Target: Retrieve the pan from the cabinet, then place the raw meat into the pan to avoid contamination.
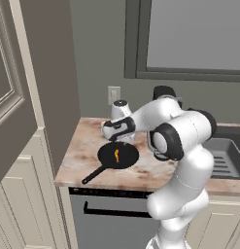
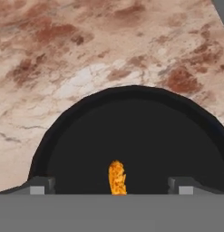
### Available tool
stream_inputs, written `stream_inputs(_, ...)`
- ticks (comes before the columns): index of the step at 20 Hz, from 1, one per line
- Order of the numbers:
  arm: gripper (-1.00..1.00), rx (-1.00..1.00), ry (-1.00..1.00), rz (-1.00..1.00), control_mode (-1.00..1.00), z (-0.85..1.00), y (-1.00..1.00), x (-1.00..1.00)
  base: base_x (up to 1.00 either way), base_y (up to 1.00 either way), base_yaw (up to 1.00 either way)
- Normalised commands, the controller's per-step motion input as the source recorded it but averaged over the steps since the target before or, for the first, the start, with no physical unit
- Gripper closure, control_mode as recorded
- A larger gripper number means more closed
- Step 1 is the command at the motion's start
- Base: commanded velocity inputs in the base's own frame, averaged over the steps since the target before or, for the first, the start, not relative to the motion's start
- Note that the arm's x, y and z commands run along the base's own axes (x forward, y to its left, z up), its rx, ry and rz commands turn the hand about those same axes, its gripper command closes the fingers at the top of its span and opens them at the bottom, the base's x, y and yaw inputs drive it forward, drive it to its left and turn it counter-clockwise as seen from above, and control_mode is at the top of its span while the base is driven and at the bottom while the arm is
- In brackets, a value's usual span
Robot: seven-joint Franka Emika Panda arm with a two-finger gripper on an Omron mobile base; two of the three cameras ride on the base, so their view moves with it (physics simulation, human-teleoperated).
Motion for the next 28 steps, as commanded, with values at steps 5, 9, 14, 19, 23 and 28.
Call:
stream_inputs(5,-1.00,0.00,-0.02,0.00,-1.00,0.38,0.00,-0.08,0.00,0.00,0.00)
stream_inputs(9,-1.00,-0.01,-0.04,0.00,-1.00,0.35,0.00,-0.14,0.00,0.00,0.00)
stream_inputs(14,-1.00,0.00,-0.10,0.00,-1.00,0.40,0.00,-0.23,0.00,0.00,0.00)
stream_inputs(19,-1.00,0.00,-0.11,0.00,-1.00,0.41,0.01,-0.23,0.00,0.00,0.00)
stream_inputs(23,-1.00,0.00,-0.11,-0.01,-1.00,0.41,0.00,-0.24,0.00,0.00,0.00)
stream_inputs(28,-1.00,0.00,-0.10,-0.01,-1.00,0.40,0.03,-0.24,0.00,0.00,0.00)
